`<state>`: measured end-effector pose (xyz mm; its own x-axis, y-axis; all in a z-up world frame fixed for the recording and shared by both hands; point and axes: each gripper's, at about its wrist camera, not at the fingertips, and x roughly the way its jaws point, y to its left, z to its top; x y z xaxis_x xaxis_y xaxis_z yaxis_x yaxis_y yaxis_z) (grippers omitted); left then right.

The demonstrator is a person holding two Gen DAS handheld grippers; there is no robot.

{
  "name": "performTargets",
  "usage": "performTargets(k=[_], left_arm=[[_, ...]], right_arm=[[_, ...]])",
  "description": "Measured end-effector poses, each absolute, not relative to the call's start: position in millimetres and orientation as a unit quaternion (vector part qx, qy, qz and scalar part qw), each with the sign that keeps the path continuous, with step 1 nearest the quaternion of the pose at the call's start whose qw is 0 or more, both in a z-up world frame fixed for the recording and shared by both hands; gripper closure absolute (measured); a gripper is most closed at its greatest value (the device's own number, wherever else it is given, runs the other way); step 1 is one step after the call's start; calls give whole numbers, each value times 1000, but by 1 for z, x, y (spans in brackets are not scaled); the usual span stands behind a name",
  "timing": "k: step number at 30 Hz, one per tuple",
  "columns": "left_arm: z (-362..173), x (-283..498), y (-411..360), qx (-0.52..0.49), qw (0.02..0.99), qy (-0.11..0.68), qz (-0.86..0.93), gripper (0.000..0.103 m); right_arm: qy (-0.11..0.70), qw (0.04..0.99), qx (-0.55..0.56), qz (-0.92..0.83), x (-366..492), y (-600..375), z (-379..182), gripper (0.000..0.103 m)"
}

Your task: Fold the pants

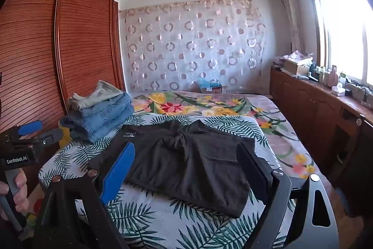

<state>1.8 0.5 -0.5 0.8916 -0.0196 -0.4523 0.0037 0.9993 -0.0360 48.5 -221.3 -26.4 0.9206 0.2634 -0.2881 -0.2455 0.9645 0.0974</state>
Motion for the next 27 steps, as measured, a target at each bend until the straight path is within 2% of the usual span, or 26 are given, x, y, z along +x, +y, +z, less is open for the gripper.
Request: performTargets(k=[27], left_arm=[[3,0,2,-10,975,224,0,0]], right_arm=[[153,981,27,121,48,-223,-26,13]])
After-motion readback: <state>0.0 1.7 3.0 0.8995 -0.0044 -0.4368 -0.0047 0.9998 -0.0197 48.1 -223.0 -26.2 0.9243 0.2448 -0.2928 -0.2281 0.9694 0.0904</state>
